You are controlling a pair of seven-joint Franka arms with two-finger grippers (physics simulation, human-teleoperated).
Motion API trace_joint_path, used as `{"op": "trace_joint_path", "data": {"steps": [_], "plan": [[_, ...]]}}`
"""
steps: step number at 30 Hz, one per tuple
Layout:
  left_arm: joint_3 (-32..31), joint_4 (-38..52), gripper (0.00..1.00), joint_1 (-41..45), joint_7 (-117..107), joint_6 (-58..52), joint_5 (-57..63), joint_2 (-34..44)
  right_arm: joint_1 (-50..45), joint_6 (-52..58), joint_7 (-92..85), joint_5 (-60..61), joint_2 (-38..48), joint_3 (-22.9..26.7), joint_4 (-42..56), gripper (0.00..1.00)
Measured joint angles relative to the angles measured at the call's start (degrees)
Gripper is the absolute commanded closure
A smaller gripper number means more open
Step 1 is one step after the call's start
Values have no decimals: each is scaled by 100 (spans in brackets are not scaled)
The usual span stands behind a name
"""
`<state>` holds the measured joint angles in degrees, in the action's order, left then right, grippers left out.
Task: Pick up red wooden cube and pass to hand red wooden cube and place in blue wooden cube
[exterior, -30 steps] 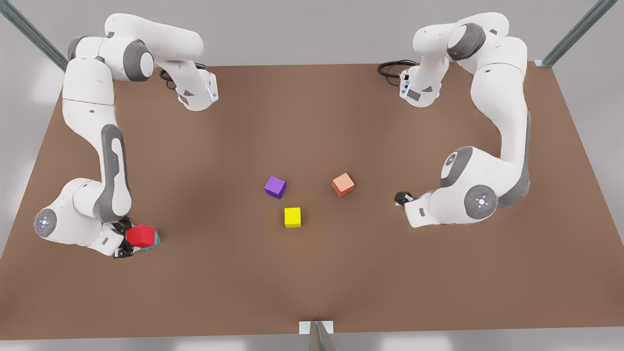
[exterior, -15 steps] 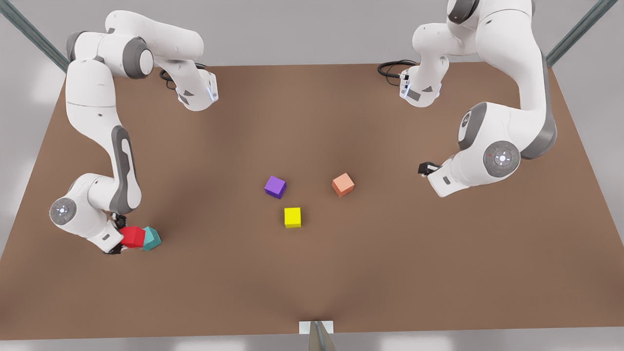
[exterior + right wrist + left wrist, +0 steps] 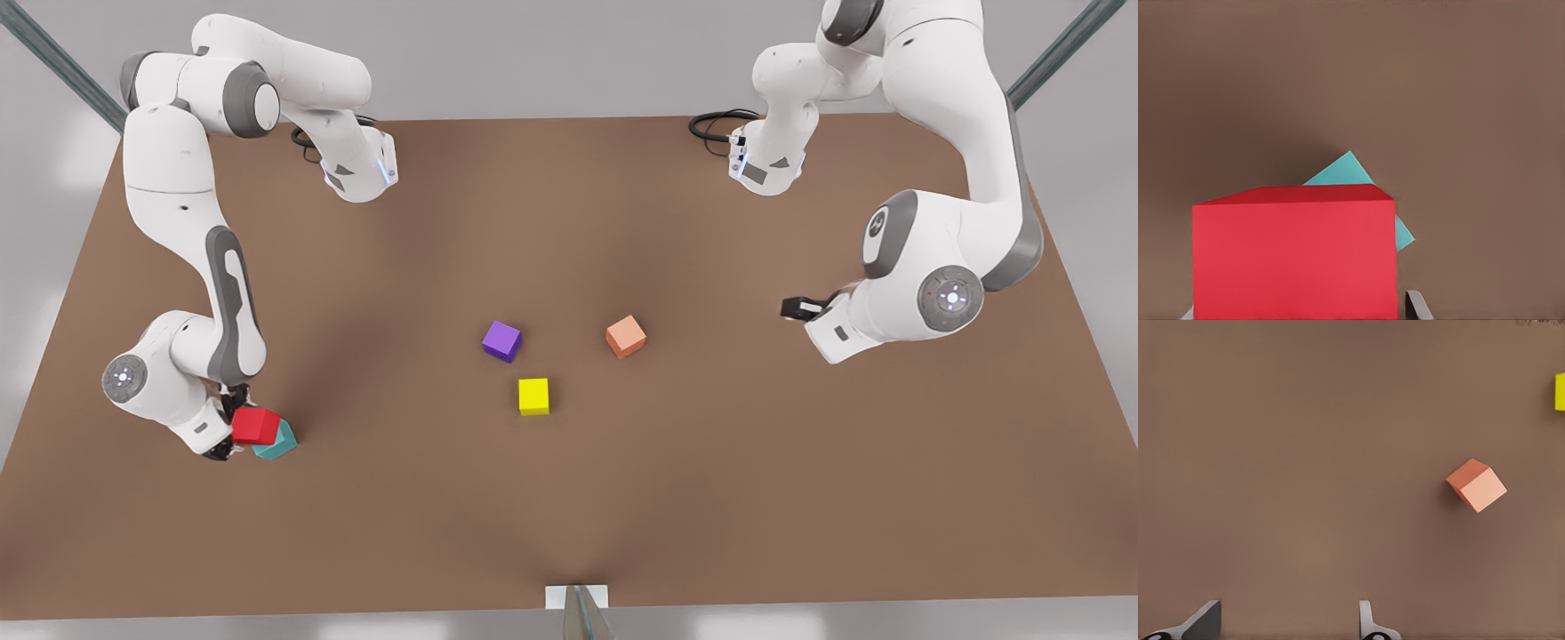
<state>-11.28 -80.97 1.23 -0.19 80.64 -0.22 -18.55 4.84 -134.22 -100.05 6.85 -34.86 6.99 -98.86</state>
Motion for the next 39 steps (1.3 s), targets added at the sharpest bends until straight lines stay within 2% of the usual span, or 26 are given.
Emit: {"op": "trace_joint_path", "data": {"steps": [6,10,14,20,22,25,29,39], "plan": [[-4,-9,0,6,22,-23,-15,6,-90,451,115,130,236,-41,365,0],[-4,-16,0,3,32,-30,-19,-1,-223,1500,446,312,657,-34,1178,0],[-4,-34,0,5,40,-32,-23,-5,-419,2586,1058,383,698,-36,1898,0],[-17,-54,0,56,46,-31,-132,-27,-546,4072,3081,-21,675,157,2883,0],[-84,-113,0,67,45,-78,-165,-51,-570,4558,3769,-358,932,124,3068,0],[-129,-145,0,42,45,-98,-184,-63,-541,5152,4726,-656,1758,63,2781,0],[-130,-123,0,4,45,-78,-172,-37,-539,5513,5932,-777,2428,-37,2105,0],[-136,-94,0,17,28,-72,-151,12,-535,5398,8010,-827,2866,-52,1307,0]]}}
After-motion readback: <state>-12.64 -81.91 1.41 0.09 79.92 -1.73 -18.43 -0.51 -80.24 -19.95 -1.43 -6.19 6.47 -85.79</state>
